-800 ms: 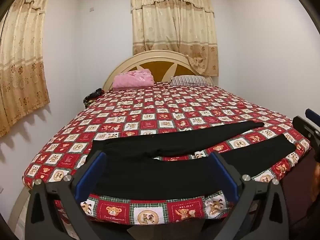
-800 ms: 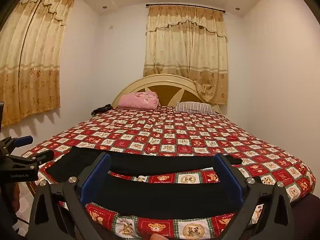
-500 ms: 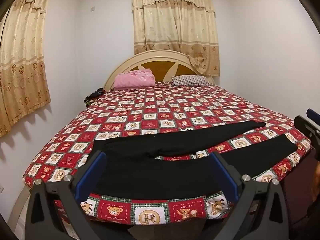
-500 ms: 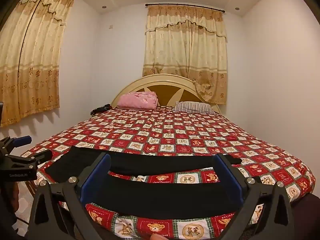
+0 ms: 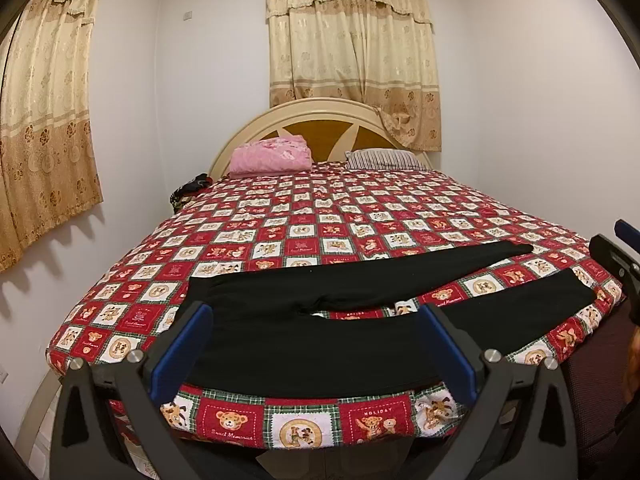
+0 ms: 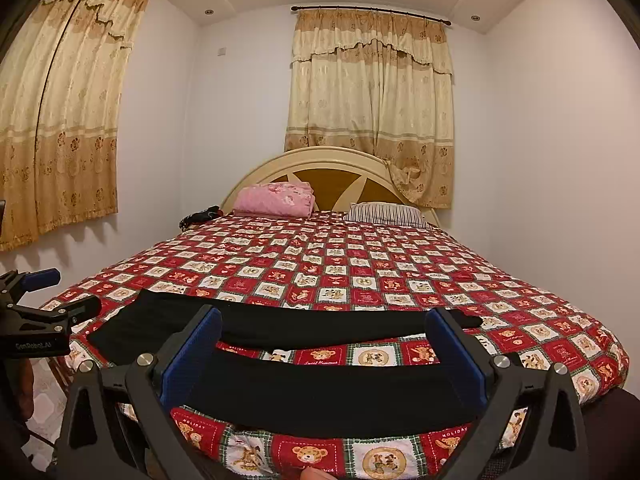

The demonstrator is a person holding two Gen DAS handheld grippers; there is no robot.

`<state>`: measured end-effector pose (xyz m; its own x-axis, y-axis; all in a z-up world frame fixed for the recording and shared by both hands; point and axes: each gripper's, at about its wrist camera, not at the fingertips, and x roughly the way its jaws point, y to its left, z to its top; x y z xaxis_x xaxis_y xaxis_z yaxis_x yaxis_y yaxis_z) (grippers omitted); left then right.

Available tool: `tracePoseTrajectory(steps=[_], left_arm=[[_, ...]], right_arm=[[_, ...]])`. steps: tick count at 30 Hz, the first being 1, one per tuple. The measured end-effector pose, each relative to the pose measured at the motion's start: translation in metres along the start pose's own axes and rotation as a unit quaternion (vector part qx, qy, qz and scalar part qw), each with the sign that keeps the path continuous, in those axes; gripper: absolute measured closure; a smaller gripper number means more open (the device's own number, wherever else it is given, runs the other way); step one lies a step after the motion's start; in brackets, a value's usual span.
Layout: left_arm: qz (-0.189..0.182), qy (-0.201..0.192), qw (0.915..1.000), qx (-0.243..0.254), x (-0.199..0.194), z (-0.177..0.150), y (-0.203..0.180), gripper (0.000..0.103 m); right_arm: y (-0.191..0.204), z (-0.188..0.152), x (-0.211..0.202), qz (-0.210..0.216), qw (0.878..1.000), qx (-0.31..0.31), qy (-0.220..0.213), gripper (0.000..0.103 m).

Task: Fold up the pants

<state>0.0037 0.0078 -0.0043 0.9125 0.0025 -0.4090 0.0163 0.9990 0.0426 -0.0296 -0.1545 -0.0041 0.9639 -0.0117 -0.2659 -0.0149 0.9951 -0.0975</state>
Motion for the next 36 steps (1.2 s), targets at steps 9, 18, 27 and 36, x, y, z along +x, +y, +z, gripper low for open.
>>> tracePoseTrajectory(steps=[9,18,27,36], left_arm=[[0.002,0.001,1.0000,0.000,0.001,-0.001,0.000,0.000],[0.002,0.001,1.0000,-0.001,0.002,-0.003,0.005,0.000],[0.001,0.002,1.0000,-0.001,0.002,-0.003,0.005,0.000],[0.001,0.002,1.0000,-0.002,0.002,-0.005,0.010,0.000]], right_arm=[[0.002,0.001,-0.001,-0.001,1.000,-0.001,0.000,0.001],[0.002,0.002,-0.003,-0.002,1.000,-0.002,0.000,0.001],[0.002,0.002,-0.003,-0.002,1.000,-0.003,0.000,0.001],[0.001,0.001,-0.002,-0.002,1.000,-0.004,0.002,0.001]])
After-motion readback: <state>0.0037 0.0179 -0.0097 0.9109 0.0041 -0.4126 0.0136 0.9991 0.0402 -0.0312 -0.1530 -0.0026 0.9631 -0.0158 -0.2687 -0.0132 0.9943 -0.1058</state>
